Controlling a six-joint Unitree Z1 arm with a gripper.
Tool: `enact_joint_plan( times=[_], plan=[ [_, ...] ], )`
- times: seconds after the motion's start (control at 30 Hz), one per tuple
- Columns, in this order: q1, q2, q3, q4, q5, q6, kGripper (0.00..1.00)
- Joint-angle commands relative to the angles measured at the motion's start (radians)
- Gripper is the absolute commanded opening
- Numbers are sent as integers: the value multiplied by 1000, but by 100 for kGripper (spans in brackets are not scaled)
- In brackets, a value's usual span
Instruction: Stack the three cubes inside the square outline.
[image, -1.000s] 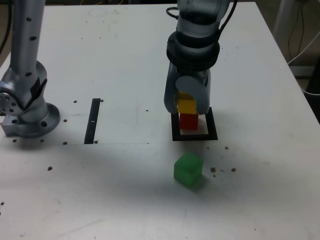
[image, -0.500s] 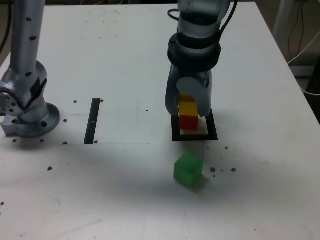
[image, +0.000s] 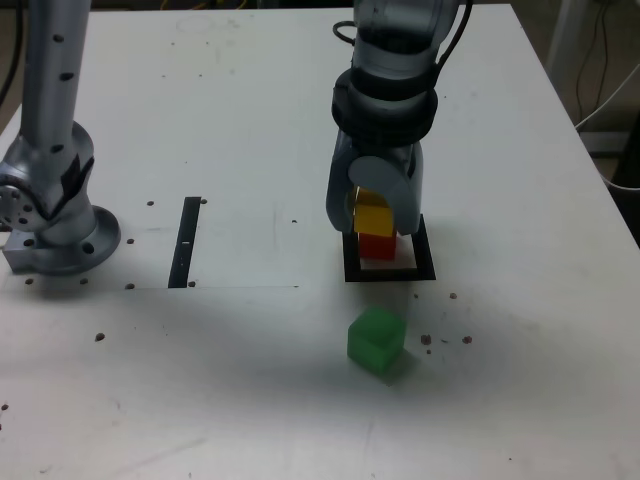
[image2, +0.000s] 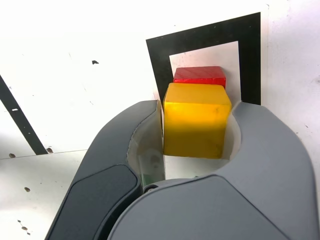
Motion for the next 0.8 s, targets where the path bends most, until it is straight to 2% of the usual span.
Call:
enact_joint_plan(
  times=[0.0,0.33,0.6,0.77],
  plan=[
    [3,4,2,-3,-6,5,74],
    [2,-15,9,5,-7,2,99],
    [-60,-99,38,33,-20,-22,100],
    [-163,-143,58,37,-46,-148,100]
  ],
)
